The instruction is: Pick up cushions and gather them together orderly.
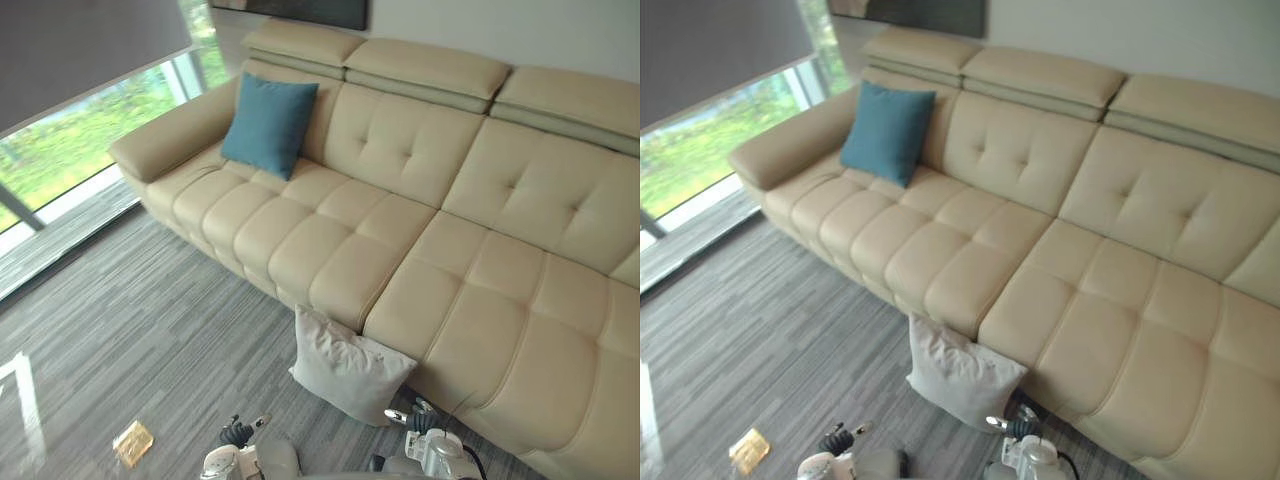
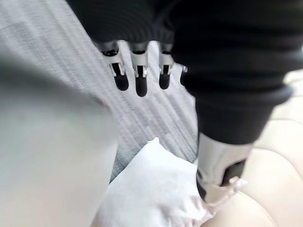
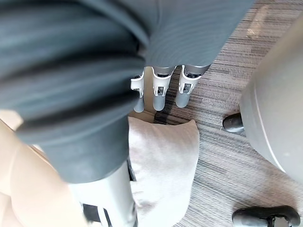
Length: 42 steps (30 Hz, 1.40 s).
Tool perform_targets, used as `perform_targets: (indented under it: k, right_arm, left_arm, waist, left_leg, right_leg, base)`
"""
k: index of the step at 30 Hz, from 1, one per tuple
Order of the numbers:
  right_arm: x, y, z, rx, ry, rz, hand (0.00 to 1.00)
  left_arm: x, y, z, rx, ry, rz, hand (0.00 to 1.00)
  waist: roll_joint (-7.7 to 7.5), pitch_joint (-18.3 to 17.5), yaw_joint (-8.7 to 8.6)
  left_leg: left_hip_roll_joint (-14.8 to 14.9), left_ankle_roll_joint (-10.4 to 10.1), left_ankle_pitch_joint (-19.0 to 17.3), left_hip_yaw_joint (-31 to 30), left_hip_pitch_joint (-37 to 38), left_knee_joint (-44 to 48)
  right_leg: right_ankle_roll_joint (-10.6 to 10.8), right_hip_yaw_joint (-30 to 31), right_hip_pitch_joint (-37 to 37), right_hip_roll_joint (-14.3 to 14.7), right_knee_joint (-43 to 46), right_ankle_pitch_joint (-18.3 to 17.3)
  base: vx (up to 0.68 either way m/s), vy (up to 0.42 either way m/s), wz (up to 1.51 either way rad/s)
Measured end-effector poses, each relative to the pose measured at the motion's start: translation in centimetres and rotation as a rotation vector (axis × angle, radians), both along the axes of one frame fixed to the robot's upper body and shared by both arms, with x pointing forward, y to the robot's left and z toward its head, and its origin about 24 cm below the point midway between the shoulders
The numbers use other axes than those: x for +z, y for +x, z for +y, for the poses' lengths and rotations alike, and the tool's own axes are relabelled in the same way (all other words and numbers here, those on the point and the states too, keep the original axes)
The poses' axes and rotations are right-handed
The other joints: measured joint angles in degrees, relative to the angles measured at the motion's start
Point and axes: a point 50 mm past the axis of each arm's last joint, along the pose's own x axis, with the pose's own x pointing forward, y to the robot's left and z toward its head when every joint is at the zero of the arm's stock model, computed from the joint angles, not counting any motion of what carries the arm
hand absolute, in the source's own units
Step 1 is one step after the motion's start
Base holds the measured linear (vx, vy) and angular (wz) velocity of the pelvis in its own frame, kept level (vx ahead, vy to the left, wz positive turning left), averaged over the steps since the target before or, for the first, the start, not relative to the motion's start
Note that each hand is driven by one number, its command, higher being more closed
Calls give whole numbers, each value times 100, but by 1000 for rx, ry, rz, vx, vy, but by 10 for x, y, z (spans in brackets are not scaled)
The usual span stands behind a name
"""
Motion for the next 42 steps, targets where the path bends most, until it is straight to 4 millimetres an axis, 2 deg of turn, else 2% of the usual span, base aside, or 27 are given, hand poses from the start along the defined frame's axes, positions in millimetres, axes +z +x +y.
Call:
perform_targets:
  k: [1, 3, 5, 8, 9, 11, 12, 13, 14, 15, 16, 17, 18, 20, 23, 25, 28, 30, 31, 33, 34, 35, 36, 38, 40, 42]
  right_arm:
    - [-2, -4, 6, 4, 16, 12, 0]
    - [-4, -9, 11, 5, 31, 26, 0]
    - [-4, -8, 13, 6, 35, 29, 0]
    - [-1, -2, 13, 6, 32, 0, 0]
    - [0, -1, 12, 6, 30, -10, 0]
    - [1, 1, 12, 8, 29, -17, 0]
    - [1, 1, 13, 10, 29, -16, 0]
    - [0, 0, 13, 10, 30, -11, 0]
    - [0, 0, 13, 10, 31, -10, 0]
    - [0, 0, 9, 11, 22, -4, 0]
    - [0, 3, 1, 3, 3, -4, 0]
    - [1, 4, -1, -5, 1, -5, 0]
    - [1, 5, -8, -23, -12, -5, 0]
    - [0, -1, -17, -44, -25, 10, 0]
    - [-2, -7, -19, -57, -27, 23, 0]
    - [-2, -7, -19, -58, -28, 27, 0]
    - [-2, -6, -20, -61, -35, 26, 0]
    - [-2, -7, -20, -61, -38, 31, 0]
    - [-1, -6, -21, -50, -50, 33, 0]
    - [-1, -3, -17, -36, -51, 25, 0]
    - [0, -1, -13, -33, -50, 21, 0]
    - [0, 0, -13, -34, -52, 20, 0]
    - [2, 4, -14, -44, -66, 12, 0]
    - [5, 12, -17, -55, -90, -10, 0]
    - [16, 34, -24, -73, -114, -77, 0]
    - [24, 49, -27, -98, -109, -132, 0]
  left_arm:
    - [0, -2, 6, -11, 18, 10, 0]
    - [0, -2, 10, -8, 27, 13, 0]
    - [0, -3, 12, -17, 31, 21, 0]
    - [-1, -4, 9, -25, 25, 30, 0]
    - [-2, -5, 7, -26, 19, 38, 0]
    - [-3, -7, 6, -25, 16, 42, 0]
    - [-3, -7, 4, -29, 12, 44, 0]
    - [-3, -8, 4, -31, 11, 46, 0]
    - [-3, -8, 4, -31, 12, 48, 0]
    - [-5, -11, 4, -36, 10, 61, 0]
    - [-4, -5, 1, -61, 11, 52, 0]
    - [-4, -3, -2, -68, 7, 48, 0]
    - [-5, -4, -11, -64, -17, 50, 0]
    - [-5, -4, -14, -67, -27, 50, 0]
    - [-5, -6, -14, -65, -33, 44, 0]
    - [-4, -5, -12, -60, -32, 32, 0]
    - [-3, -4, -8, -29, -35, 24, 0]
    - [-2, -3, -6, -29, -26, 14, 0]
    - [-1, 0, -5, -25, -25, 8, 0]
    - [0, 1, 1, -29, 3, 9, 0]
    - [2, 8, 6, -29, 25, -3, 0]
    - [3, 10, 7, -29, 31, -8, 0]
    - [6, 17, 10, -15, 44, -25, 0]
    - [10, 26, 11, 23, 50, -59, 0]
    - [19, 46, 8, 81, 36, -139, 0]
    - [26, 59, 9, 110, 29, -195, 0]
  waist:
    - [-121, -74, 12]
    - [-256, -142, 86]
    - [-276, -166, 68]
    - [-203, -127, 69]
    - [-147, -102, 54]
    - [-124, -92, 38]
    - [-105, -98, 38]
    - [-90, -106, 32]
    - [-91, -108, 20]
    - [-87, -109, 3]
    - [13, -71, 1]
    - [68, -42, 1]
    - [194, -71, -9]
    - [258, -96, -12]
    - [239, -97, 31]
    - [202, -90, 87]
    - [138, -71, 121]
    - [96, -65, 132]
    - [97, -83, 167]
    - [7, -94, 126]
    - [-122, 8, 135]
    - [-152, 33, 138]
    - [-189, 78, 151]
    - [-141, 203, 154]
    - [66, 511, 167]
    - [126, 637, 170]
  left_leg:
    - [-50, 109, -101, 290, 24, 7]
    - [-111, 213, -221, 570, 154, 39]
    - [-162, 344, -375, 958, 365, 21]
    - [-166, 454, -493, 1540, 682, -65]
    - [-150, 480, -507, 1737, 848, -121]
    - [-146, 482, -506, 1958, 1025, -279]
    - [-146, 477, -504, 2121, 1185, -414]
    - [-145, 443, -484, 2192, 1235, -474]
    - [-145, 432, -478, 2204, 1220, -473]
    - [-196, 398, -454, 2075, 1124, -451]
    - [-193, 373, -439, 1680, 1080, -472]
    - [-171, 339, -419, 1617, 1079, -474]
    - [-92, 317, -408, 1601, 1070, -473]
    - [-6, 264, -380, 1461, 1084, -374]
    - [169, 214, -358, 1253, 938, 194]
    - [245, 210, -416, 984, 711, 487]
    - [253, 198, -561, 725, 627, 480]
    - [242, 172, -517, 444, 471, 96]
    - [164, -35, -283, 398, 403, -163]
    - [26, 12, -296, 453, 294, -160]
    - [-70, 14, -296, 485, 208, -25]
    - [-91, 14, -296, 479, 125, 63]
    - [-116, 23, -301, 475, -267, 467]
    - [-73, 132, -373, 405, -695, 1013]
    - [32, 203, -480, 370, -1250, 1663]
    - [64, 240, -506, 327, -1678, 2057]
  right_leg:
    - [31, 51, 2, -127, -40, 10]
    - [108, 126, -30, -227, -21, 59]
    - [232, 252, -150, -307, 167, 162]
    - [235, 197, -813, -334, 1362, 224]
    - [146, -71, -987, -410, 1721, 307]
    - [121, -621, -1045, -586, 1893, 301]
    - [42, -1337, -1040, -760, 1858, 240]
    - [-11, -1705, -1035, -749, 1645, 162]
    - [-10, -1739, -1024, -702, 1485, 165]
    - [-189, -1751, -897, -578, 958, 104]
    - [-245, -1729, -806, -466, 720, 66]
    - [-246, -1731, -773, -430, 658, 71]
    - [-250, -1796, -724, -384, 565, 74]
    - [-257, -1882, -488, -258, 338, 70]
    - [-270, -1913, -220, -133, 64, 56]
    - [-286, -1728, -197, -55, -103, 78]
    - [-303, -1533, -202, -49, -120, 79]
    - [-236, -1343, -292, -114, 57, 60]
    - [-118, -1177, -557, -190, 497, -66]
    - [-42, -1130, -717, -321, 622, -103]
    - [0, -1105, -867, -440, 777, -131]
    - [2, -1104, -933, -471, 833, -132]
    - [0, -1110, -1238, -555, 1091, -131]
    - [-2, -1160, -1497, -586, 1376, -132]
    - [-17, -1245, -1942, -597, 1858, -163]
    - [-60, -1256, -2317, -625, 2210, -212]
  base:
    - [144, 243, -64]
    - [168, 303, -86]
    - [98, 236, -96]
    - [45, 168, -84]
    - [27, 109, -88]
    - [6, 53, -59]
    - [34, 23, -69]
    - [46, -3, -66]
    - [121, -97, -46]
    - [97, -134, -28]
    - [105, -183, -22]
    - [73, -144, -8]
    - [93, -149, 12]
    - [84, -116, 23]
    - [14, -127, 4]
    - [57, -65, -34]
    - [59, 28, -44]
    - [59, 146, -56]
    - [80, 201, -49]
    - [95, 161, -17]
    - [63, 112, 4]
    - [26, 106, 10]
    - [-26, 53, 16]
    - [-45, 22, 16]
    - [-124, -7, 9]
    - [-145, -21, 7]
